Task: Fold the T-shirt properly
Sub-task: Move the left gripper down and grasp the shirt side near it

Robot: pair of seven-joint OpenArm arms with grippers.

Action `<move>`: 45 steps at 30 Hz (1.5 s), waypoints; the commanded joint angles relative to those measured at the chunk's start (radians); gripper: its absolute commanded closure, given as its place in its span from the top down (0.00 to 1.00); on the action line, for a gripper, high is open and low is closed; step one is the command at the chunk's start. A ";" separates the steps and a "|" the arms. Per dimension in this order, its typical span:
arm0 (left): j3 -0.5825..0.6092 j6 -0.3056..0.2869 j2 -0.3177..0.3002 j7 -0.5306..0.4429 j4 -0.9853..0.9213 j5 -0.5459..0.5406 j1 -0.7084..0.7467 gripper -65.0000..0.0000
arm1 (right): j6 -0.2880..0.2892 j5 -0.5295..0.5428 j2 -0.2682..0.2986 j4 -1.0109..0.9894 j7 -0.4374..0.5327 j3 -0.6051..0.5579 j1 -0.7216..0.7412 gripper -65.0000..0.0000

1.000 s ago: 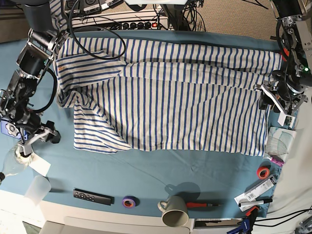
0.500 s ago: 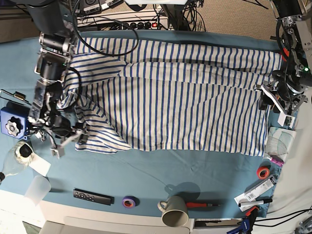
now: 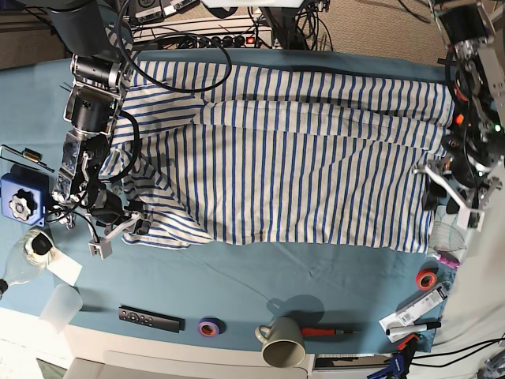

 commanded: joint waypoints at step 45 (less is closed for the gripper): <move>0.403 0.104 -0.016 -0.245 -0.862 0.324 -0.501 0.07 | -0.005 -0.018 0.010 0.009 -0.068 0.000 0.017 0.32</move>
